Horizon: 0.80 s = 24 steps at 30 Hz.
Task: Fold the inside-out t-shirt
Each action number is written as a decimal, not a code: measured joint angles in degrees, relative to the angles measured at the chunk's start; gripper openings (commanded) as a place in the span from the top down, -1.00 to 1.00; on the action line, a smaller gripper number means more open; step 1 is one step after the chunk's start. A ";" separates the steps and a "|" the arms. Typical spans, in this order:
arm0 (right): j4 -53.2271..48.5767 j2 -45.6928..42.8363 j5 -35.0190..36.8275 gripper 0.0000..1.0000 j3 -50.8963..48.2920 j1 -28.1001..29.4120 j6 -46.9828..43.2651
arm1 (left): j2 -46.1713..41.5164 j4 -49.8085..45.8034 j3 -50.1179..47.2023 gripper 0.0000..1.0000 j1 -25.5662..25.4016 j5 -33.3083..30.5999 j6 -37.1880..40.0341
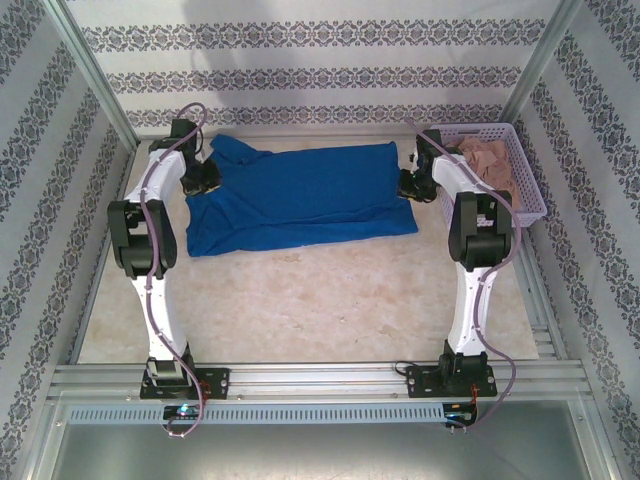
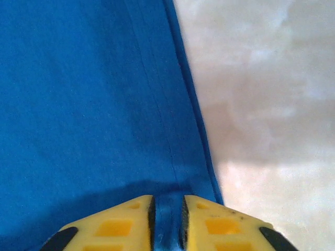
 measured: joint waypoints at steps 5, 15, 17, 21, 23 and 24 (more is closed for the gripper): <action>0.13 -0.07 1.27 0.28 0.94 0.00 -0.04 | 5.11 0.02 5.60 0.11 0.02 0.13 -1.44; 9.35 -17.07 -2.08 0.15 -19.71 6.21 0.61 | -10.78 10.34 -15.08 -0.23 -0.02 -2.10 -5.40; 11.43 -17.79 -4.42 0.18 -20.83 10.21 1.11 | -17.94 14.49 -23.78 -0.24 -0.09 -1.22 -7.15; 14.36 -15.87 -8.17 0.24 -20.94 16.94 1.99 | -26.58 20.20 -34.80 -0.25 -0.59 0.31 -9.35; 14.60 -14.12 -9.29 0.27 -20.72 18.60 2.12 | -27.87 22.03 -37.83 -0.25 -0.96 0.87 -9.70; 14.45 -12.85 -9.70 0.29 -20.24 18.95 2.14 | -28.26 22.73 -39.30 -0.26 -1.22 1.14 -9.75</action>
